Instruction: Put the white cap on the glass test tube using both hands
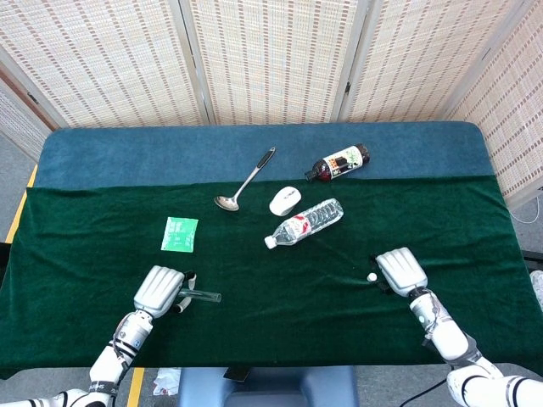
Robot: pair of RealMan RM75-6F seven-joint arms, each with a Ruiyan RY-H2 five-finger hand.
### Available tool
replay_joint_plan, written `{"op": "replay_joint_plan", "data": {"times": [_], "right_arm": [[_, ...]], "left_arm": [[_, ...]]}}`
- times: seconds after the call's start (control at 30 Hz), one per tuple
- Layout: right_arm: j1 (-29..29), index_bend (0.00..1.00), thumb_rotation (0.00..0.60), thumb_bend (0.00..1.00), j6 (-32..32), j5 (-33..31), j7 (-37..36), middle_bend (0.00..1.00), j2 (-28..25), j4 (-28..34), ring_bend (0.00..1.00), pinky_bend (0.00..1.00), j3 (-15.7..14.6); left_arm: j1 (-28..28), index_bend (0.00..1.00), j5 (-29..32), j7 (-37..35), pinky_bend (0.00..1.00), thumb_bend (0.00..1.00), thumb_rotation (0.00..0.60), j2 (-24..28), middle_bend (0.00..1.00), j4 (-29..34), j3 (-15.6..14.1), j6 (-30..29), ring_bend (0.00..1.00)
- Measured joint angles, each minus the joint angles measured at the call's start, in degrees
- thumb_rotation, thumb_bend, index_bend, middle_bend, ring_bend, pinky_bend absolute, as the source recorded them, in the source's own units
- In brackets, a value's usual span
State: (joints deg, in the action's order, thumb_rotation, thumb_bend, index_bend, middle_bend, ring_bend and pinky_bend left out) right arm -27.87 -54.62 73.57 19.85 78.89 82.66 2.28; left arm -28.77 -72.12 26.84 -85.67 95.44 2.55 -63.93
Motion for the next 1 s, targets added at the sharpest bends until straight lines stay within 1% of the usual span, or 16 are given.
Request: {"op": "replay_joint_plan", "data": {"times": [0.37, 1.0], "right_arm": [[-0.82, 0.45, 0.599, 0.34, 1.31, -1.77, 2.01, 1.0, 0.73, 0.11, 1.0, 1.0, -0.32], [-1.69, 0.47, 0.6, 0.4, 1.55, -4.18, 4.41, 1.0, 1.7, 0.34, 1.0, 1.0, -0.39]], "left_arm": [[-0.01, 0.68, 0.05, -0.52, 0.86, 0.48, 0.6, 0.03, 0.98, -0.37, -0.16, 0.08, 0.97], [0.16, 0.68, -0.1, -1.56, 0.86, 0.48, 0.6, 0.01, 0.98, -1.2, -0.41, 0.11, 0.97]]}}
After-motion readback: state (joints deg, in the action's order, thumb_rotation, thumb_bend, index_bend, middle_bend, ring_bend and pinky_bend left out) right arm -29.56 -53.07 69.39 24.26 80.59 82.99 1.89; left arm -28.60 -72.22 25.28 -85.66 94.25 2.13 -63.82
